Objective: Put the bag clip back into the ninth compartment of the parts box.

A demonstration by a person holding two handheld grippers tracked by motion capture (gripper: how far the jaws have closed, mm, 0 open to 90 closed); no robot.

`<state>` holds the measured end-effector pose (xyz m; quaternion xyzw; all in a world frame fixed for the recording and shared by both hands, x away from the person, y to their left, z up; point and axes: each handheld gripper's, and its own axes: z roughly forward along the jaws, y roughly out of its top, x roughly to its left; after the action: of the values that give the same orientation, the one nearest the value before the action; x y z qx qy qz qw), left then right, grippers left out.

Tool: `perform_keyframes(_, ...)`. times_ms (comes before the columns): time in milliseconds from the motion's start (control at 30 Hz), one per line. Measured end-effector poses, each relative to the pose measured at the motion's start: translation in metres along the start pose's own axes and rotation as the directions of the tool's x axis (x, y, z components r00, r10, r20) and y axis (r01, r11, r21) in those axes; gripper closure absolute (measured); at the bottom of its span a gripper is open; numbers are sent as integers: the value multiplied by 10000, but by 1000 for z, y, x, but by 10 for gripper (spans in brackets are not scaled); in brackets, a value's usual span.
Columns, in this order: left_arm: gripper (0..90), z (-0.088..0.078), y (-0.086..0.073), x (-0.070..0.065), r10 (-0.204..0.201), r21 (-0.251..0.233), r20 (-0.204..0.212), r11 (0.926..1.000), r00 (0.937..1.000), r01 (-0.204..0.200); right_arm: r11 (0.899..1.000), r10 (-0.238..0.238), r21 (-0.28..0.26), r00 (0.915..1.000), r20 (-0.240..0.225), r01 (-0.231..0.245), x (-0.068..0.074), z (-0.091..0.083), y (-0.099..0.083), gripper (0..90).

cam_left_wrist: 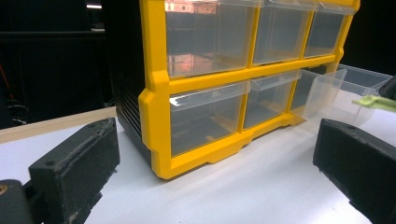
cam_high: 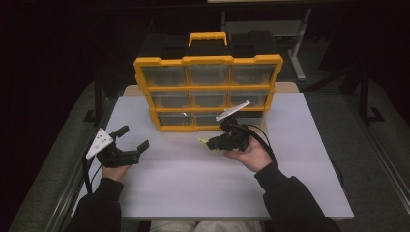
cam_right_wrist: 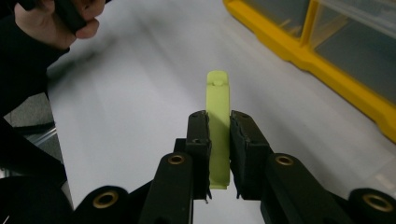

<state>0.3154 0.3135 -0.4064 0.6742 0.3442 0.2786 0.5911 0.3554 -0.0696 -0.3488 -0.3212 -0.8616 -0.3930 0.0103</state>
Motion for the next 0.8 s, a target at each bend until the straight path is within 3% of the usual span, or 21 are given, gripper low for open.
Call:
perform_keyframes(300, 3, 2, -1, 0, -70, -33, 59, 10000, 10000, 70, 9964, 356, -781, 9991, 245, -336, -17, -30, 1, 771)
perform_keyframes(567, 4, 2, 0, 1, -90, -83, -1, 9999, 10000, 90, 9942, 441, -994, 9987, 255, -413, -26, -39, 0, 772)
perform_keyframes(800, 4, 1, 0, 2, -94, -67, -26, 9999, 10000, 94, 9874, 867, -1367, 9952, 461, -797, -38, -53, -3, 772)
